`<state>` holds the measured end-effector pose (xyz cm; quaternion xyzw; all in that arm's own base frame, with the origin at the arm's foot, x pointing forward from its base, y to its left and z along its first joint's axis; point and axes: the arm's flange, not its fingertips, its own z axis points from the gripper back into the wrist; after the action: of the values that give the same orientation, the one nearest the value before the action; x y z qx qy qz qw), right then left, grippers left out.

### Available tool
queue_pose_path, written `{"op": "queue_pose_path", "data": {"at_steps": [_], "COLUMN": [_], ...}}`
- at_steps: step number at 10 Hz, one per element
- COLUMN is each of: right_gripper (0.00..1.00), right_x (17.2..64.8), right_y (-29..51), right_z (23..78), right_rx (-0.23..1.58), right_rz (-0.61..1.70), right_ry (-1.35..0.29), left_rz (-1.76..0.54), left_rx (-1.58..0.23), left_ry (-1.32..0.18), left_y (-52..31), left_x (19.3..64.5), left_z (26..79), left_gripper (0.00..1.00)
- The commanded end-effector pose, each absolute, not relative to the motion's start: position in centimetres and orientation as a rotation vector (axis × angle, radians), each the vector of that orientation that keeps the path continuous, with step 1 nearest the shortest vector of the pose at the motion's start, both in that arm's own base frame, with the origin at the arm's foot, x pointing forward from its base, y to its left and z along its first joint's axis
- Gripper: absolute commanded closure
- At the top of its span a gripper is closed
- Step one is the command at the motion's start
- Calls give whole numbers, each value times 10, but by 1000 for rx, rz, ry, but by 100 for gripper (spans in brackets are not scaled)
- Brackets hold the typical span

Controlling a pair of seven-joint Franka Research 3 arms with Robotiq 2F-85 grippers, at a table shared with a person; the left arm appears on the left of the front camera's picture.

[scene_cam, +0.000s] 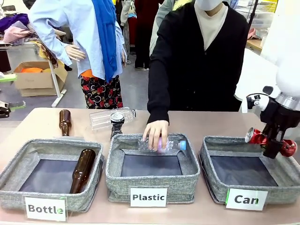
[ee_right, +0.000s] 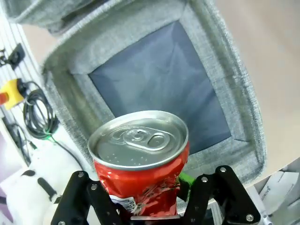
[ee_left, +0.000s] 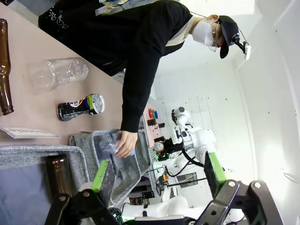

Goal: Sort the can waste into the basket.
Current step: Pick up the can waste from the table and place it in the right Fabric basket.

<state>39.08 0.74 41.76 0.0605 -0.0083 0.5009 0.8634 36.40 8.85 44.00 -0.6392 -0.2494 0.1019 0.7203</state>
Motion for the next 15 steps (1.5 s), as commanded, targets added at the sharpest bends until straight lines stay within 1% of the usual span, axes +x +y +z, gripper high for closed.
{"op": "queue_pose_path", "data": {"at_steps": [1, 2, 3, 4, 5, 6, 8, 9, 10, 13, 15], "right_gripper": [100, 100, 63, 42, 6, 0, 0, 9, 0, 0, 0], "right_x": [393, 394, 395, 395, 395, 395, 397, 397, 398, 397, 400], "right_y": [4, 4, 4, 5, 6, 6, 4, 4, 4, 4, 2], "right_z": [414, 414, 414, 414, 413, 413, 413, 413, 413, 413, 414], "right_rx": [119, 120, 122, 115, 116, 121, 133, 131, 134, 149, 195], "right_rz": [1055, 1057, 1054, 1059, 1060, 1062, 1059, 1058, 1058, 1060, 1027], "right_ry": [-37, -34, -39, -40, -39, -38, -36, -39, -41, -50, -64], "left_rz": [208, 208, 208, 208, 208, 208, 208, 208, 208, 208, 208], "left_rx": [-1416, -1416, -1416, -1416, -1416, -1416, -1416, -1416, -1416, -1416, -1416], "left_ry": [-551, -551, -551, -551, -551, -551, -551, -551, -551, -551, -551], "left_y": [89, 89, 89, 89, 89, 89, 89, 89, 89, 89, 89], "left_x": [362, 362, 362, 362, 362, 362, 362, 362, 362, 362, 362], "left_z": [440, 440, 440, 440, 440, 440, 440, 440, 440, 440, 440], "left_gripper": [0, 0, 0, 0, 0, 0, 0, 0, 0, 0, 0]}}
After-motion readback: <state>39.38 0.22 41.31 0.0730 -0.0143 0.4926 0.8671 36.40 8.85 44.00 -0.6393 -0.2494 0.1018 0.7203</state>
